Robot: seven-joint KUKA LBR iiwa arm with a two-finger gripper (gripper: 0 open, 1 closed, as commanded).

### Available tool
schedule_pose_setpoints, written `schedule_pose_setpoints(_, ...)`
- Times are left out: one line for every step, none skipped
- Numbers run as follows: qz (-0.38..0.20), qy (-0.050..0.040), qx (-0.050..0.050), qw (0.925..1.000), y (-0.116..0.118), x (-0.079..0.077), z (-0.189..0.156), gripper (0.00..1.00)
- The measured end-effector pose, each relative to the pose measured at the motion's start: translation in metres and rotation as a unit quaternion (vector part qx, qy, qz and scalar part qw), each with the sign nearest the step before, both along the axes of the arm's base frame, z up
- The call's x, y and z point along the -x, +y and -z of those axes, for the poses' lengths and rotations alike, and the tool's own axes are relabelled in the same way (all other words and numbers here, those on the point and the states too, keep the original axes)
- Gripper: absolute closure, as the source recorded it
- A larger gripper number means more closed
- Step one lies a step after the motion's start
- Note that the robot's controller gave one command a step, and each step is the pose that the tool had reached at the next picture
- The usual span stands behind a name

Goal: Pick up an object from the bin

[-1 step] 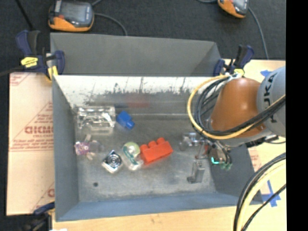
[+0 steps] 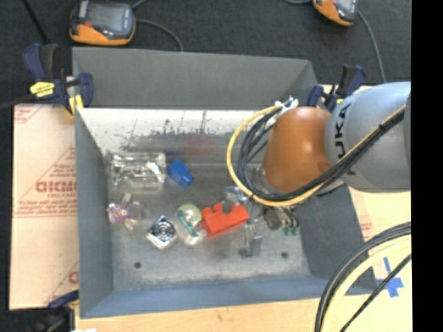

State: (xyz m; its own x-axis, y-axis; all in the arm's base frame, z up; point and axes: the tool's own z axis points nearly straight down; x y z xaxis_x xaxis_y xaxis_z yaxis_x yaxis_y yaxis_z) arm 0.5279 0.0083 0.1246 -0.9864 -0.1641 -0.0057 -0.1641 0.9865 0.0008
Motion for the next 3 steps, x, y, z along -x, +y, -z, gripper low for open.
schedule_pose_setpoints(0.01,-0.0001,0.0,0.9999,0.007,-0.053,0.043,0.0)
schedule_pose_setpoints(0.009,-0.0007,0.001,1.0,0.007,-0.052,0.039,1.0)
schedule_pose_setpoints(-0.009,-0.0049,0.001,0.9999,0.015,-0.109,-0.089,1.0)
